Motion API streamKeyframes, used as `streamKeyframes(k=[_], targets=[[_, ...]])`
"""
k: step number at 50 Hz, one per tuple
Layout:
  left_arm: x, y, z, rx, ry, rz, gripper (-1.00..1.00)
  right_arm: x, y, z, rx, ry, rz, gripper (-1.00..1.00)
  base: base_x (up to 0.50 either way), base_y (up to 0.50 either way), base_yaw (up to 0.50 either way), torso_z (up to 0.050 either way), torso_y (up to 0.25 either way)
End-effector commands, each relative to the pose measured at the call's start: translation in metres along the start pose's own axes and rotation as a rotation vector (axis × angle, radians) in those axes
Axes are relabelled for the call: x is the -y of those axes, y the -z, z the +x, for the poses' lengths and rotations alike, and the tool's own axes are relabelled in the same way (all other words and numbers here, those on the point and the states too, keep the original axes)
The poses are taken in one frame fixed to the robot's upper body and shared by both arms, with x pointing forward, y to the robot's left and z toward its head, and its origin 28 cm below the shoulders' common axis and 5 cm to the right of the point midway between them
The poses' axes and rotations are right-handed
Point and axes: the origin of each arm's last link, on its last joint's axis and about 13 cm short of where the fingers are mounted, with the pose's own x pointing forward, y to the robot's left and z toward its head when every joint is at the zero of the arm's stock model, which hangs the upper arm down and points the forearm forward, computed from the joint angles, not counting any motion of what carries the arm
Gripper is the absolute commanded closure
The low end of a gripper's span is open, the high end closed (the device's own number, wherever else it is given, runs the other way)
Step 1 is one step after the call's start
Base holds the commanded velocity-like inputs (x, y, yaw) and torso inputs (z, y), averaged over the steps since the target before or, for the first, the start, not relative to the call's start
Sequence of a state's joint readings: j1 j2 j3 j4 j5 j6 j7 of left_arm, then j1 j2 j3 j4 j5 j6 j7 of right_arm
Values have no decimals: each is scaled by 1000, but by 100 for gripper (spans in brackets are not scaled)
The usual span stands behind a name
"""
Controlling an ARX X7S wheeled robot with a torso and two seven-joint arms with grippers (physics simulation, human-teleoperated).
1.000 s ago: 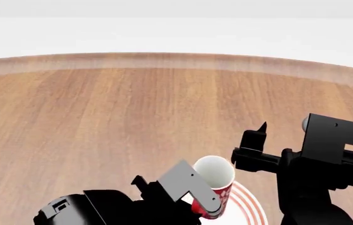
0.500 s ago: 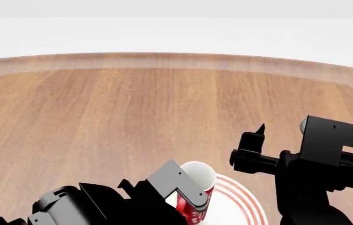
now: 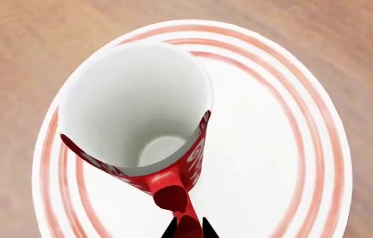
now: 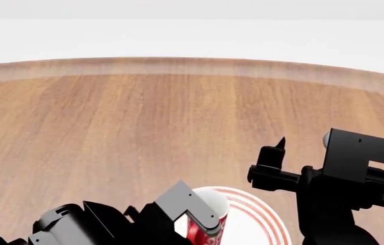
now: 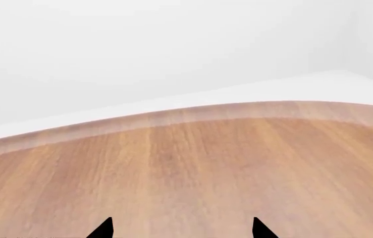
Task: Pick up the red mug and put it on the plate
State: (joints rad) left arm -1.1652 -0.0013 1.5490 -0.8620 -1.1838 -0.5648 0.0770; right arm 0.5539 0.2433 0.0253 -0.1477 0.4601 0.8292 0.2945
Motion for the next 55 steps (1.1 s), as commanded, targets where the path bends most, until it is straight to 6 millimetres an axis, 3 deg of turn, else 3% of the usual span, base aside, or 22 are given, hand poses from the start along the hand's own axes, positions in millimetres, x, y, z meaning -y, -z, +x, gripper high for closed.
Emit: streamKeyframes(k=[1,4,5,35,45,50,55], targets=[[0,0,-1,-12,8,-14,100,0,2,1,-3,-2,0,-100,0,0,0,0,0],[0,0,-1,-12,7,-16,100,0,2,1,-4,-2,-1,-100,0,0,0,0,0],[0,-1,-1,-12,5,-16,-100,0,2,1,-4,-2,0,-100,0,0,0,0,0],[4,-10,-9,-13,6,-26,-100,0,3,3,-11,1,5,-100,0,0,0,0,0],[-2,8,-70,14,-158,-94,-100,-1,5,4,-18,4,4,-100,0,0,0,0,0],[9,21,-101,25,-101,-84,-100,-2,4,4,-15,2,3,-100,0,0,0,0,0],[18,38,-147,161,26,-117,-100,-4,5,3,-18,-1,0,-100,0,0,0,0,0]])
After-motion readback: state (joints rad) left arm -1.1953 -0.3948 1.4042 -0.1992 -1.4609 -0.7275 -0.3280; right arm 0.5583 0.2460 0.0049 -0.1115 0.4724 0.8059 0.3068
